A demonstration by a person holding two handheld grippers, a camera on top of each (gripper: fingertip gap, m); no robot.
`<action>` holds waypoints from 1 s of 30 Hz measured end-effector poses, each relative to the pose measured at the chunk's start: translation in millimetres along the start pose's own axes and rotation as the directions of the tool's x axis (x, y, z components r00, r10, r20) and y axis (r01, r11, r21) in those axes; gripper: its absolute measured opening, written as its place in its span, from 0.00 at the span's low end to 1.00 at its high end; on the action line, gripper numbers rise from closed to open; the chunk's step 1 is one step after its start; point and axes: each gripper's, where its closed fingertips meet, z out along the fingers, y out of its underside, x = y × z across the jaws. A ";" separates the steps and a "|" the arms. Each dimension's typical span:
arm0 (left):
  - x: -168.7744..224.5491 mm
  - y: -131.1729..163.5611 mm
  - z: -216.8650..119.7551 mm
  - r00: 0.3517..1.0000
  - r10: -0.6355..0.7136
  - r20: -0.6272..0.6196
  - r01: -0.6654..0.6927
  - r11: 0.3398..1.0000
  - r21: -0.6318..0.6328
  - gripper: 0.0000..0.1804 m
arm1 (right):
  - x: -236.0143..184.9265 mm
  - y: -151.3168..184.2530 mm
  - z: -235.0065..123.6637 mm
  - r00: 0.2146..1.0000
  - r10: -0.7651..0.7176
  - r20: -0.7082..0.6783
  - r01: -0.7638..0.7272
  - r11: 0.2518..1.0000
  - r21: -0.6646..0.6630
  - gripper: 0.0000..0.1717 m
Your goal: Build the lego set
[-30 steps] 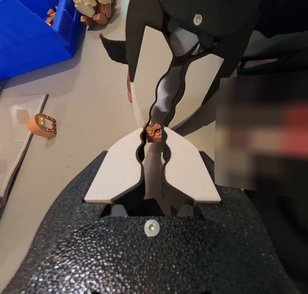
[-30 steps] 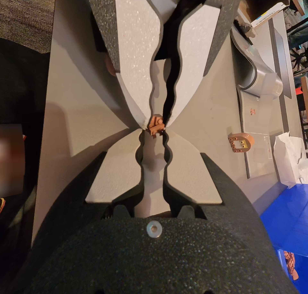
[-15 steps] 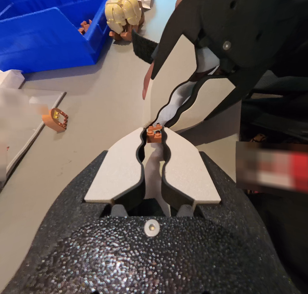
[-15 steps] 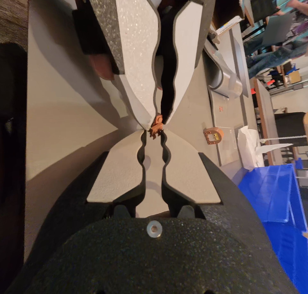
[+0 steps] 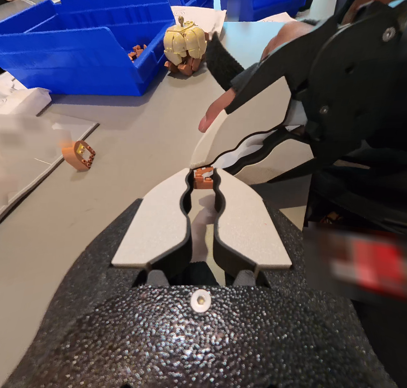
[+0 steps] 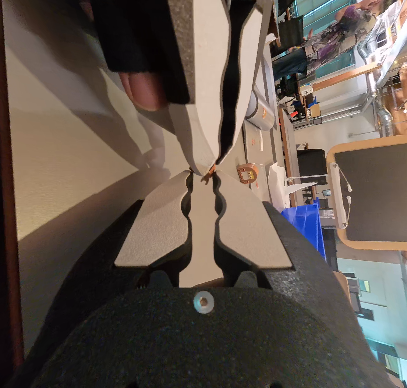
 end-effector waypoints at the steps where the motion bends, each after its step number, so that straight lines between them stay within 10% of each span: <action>1: 0.0 -0.6 0.1 1.000 -0.012 0.000 0.012 1.000 0.002 0.08 | 0.2 0.1 0.2 1.000 -0.006 -0.004 0.006 1.000 0.001 0.10; 30: -2.7 2.2 -2.8 0.988 -0.141 -0.061 0.140 0.990 -0.006 0.08 | 1.0 -4.3 5.6 0.998 0.058 0.007 -0.058 0.996 0.073 0.07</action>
